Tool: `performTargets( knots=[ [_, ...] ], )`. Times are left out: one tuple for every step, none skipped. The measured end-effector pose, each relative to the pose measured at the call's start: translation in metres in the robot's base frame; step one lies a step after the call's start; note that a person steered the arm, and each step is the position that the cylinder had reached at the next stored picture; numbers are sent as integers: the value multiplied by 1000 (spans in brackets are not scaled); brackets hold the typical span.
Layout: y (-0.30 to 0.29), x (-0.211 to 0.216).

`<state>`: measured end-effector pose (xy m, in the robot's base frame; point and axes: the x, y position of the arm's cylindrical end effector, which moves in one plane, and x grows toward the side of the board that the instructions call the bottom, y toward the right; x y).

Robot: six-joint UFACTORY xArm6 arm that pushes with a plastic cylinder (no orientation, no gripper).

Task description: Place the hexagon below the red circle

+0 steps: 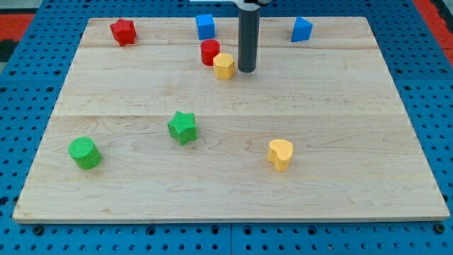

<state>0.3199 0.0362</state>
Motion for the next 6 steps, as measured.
performTargets(
  knots=[
    [-16,8],
    [-24,26],
    [-44,26],
    [-13,39],
    [7,102],
    [-22,185]
  ],
)
